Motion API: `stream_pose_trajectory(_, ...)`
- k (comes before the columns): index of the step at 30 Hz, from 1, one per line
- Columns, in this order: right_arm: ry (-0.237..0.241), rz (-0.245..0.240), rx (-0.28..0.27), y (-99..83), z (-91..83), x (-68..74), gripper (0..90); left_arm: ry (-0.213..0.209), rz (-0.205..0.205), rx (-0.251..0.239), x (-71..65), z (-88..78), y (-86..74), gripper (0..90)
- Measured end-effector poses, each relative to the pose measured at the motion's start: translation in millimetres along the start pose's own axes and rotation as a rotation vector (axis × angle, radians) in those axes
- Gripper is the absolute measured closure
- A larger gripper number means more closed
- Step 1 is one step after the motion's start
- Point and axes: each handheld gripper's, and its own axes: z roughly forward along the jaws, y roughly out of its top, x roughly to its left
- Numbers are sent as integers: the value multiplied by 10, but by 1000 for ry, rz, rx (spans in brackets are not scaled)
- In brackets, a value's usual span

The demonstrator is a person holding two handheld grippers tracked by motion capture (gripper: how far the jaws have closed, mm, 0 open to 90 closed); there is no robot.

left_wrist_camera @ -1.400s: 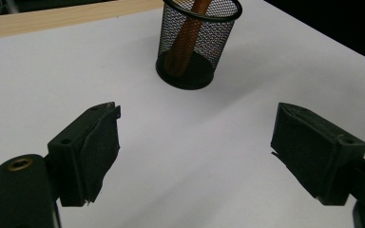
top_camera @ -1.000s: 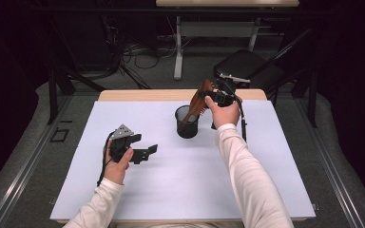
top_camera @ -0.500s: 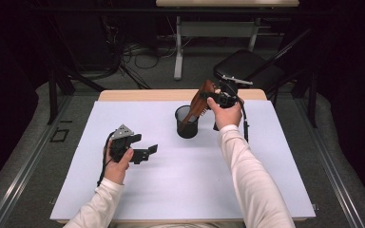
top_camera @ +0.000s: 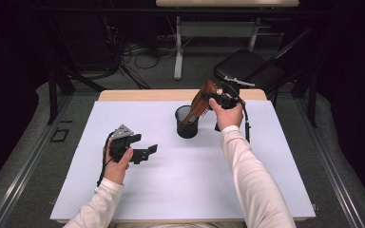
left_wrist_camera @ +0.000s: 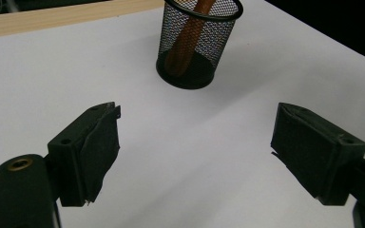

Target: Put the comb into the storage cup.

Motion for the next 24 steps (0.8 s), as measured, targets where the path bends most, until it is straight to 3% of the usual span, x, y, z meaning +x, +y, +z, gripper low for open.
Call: stream_pose_trajectory(24,6,39,6,7,18,-109,460,0,-4,2,-4,1,-3,159)
